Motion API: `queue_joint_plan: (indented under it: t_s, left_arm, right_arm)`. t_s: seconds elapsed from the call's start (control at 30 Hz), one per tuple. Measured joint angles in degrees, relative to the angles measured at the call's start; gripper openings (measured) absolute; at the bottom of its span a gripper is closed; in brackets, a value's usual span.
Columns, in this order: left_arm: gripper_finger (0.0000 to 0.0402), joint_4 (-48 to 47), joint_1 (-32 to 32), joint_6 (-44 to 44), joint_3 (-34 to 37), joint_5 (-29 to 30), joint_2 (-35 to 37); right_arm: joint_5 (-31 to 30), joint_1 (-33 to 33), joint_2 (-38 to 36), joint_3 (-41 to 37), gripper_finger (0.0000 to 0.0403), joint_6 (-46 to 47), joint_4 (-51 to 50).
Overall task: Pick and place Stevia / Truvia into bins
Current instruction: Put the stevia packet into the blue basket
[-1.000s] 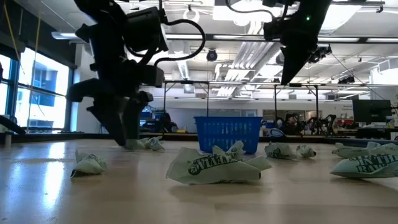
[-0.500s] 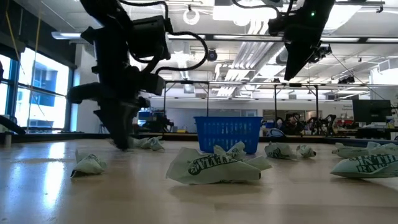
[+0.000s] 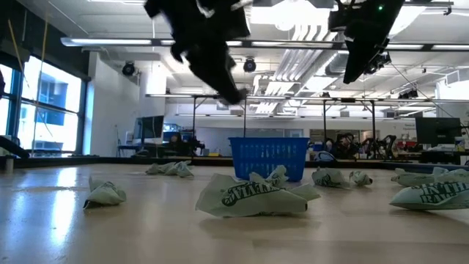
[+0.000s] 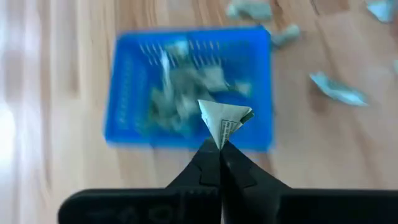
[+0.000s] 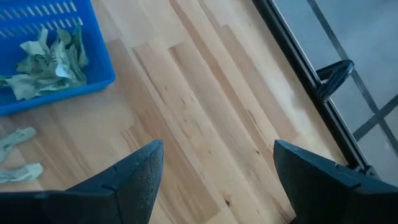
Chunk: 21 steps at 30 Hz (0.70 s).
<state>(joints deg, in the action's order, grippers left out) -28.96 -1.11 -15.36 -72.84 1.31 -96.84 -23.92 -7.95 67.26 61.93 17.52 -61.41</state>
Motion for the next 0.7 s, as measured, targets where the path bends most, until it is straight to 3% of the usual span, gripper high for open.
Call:
queue_joint_plan:
  t_s: [0.2, 0.4, 0.5, 0.6, 0.7]
  left_arm:
    - [0.0059, 10.5, -2.7, -0.9, -0.9, -10.8, -7.6]
    - [0.0087, 12.5, -1.8, -0.8, -4.1, -9.5, -11.3]
    - [0.0115, 6.8, -1.2, 0.8, -6.4, -4.4, -11.1]
    - [0.0148, -7.6, -1.1, 4.6, -10.3, 2.0, -10.5]
    - [0.0176, -23.7, -1.1, 9.9, -13.1, 3.6, -9.0]
  right_arm:
    - [0.1, -0.3, 0.1, 0.0, 0.0293, -1.0, -0.1]
    - [2.5, 0.8, -0.1, -0.1, 0.0293, 0.3, -3.0]
    - [2.7, 1.6, -1.0, -1.6, 0.0293, 0.4, -3.0]
    - [3.5, 2.1, -1.8, -4.1, 0.0293, 0.4, -2.9]
    - [6.2, 2.1, -2.4, -7.4, 0.0293, 0.0, -0.8]
